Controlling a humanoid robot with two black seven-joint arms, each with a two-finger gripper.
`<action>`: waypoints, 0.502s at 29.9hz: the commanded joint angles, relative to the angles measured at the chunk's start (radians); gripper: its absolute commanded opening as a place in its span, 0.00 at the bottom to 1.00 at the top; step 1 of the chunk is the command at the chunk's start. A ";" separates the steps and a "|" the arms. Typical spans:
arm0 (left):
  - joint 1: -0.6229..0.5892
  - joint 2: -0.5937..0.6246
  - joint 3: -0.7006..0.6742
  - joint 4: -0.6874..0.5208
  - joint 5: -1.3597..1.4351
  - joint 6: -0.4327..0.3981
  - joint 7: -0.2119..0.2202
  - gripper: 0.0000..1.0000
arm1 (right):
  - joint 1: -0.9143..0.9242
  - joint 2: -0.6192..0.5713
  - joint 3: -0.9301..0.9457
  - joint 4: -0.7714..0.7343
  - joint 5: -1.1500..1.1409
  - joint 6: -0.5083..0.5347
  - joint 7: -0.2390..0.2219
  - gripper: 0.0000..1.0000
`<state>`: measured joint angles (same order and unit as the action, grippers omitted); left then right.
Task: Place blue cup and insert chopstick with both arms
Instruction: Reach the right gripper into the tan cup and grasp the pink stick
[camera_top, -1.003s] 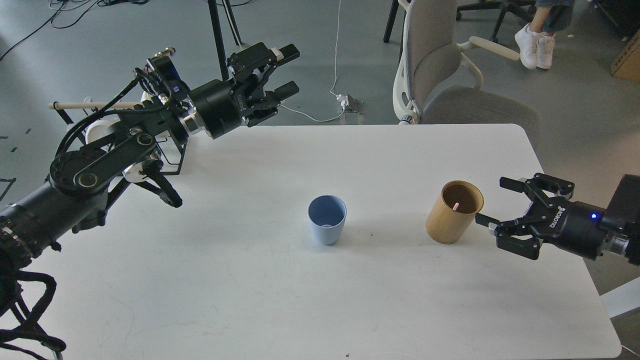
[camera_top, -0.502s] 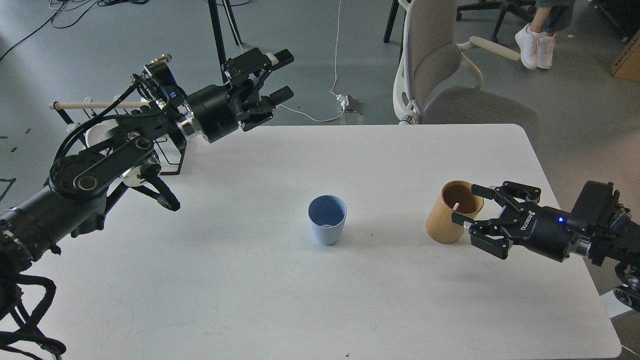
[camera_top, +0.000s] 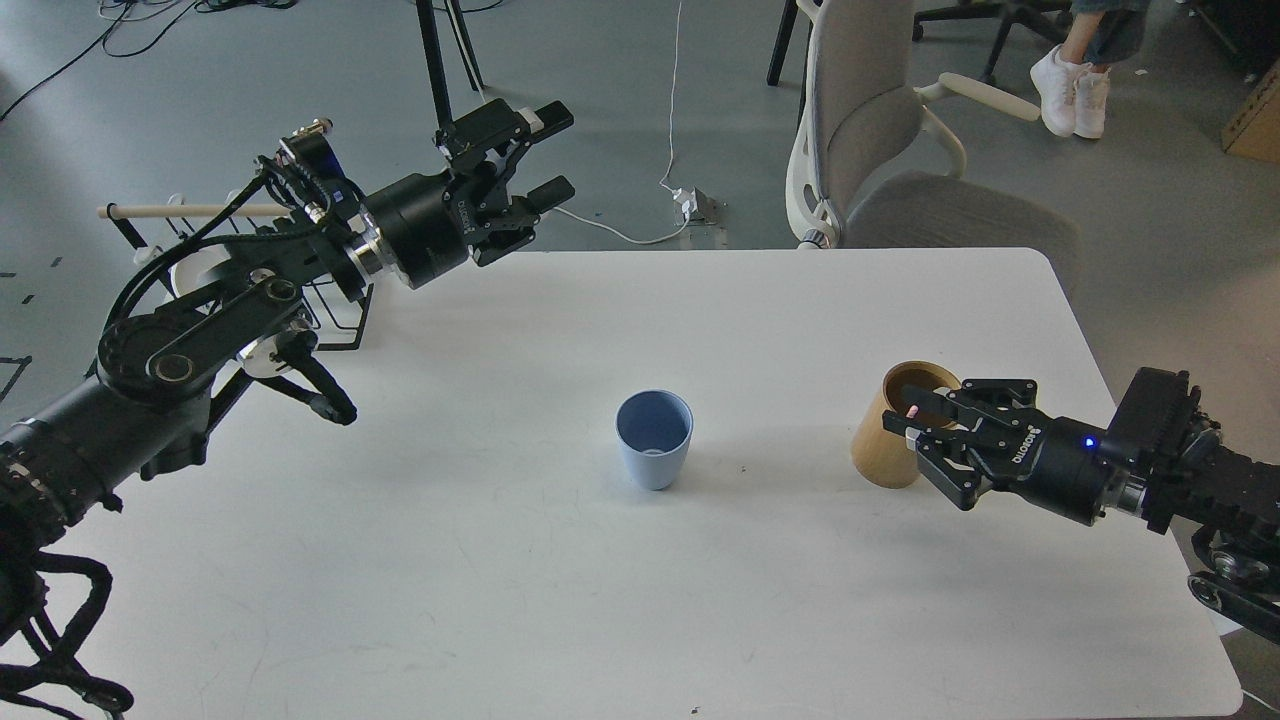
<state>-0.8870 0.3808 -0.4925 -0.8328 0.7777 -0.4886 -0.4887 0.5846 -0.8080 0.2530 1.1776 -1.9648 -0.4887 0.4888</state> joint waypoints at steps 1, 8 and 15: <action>0.000 0.000 0.000 0.007 0.000 0.000 0.000 0.93 | 0.003 0.001 0.000 -0.001 0.003 0.000 0.000 0.19; 0.000 -0.013 0.000 0.015 -0.002 0.000 0.000 0.93 | 0.004 -0.008 0.002 -0.001 0.009 0.000 0.000 0.00; 0.006 -0.013 0.000 0.029 -0.029 0.000 0.000 0.93 | 0.014 -0.065 0.025 0.005 0.073 0.000 0.000 0.00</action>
<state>-0.8816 0.3682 -0.4924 -0.8087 0.7665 -0.4887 -0.4887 0.5960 -0.8382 0.2689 1.1772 -1.9371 -0.4887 0.4883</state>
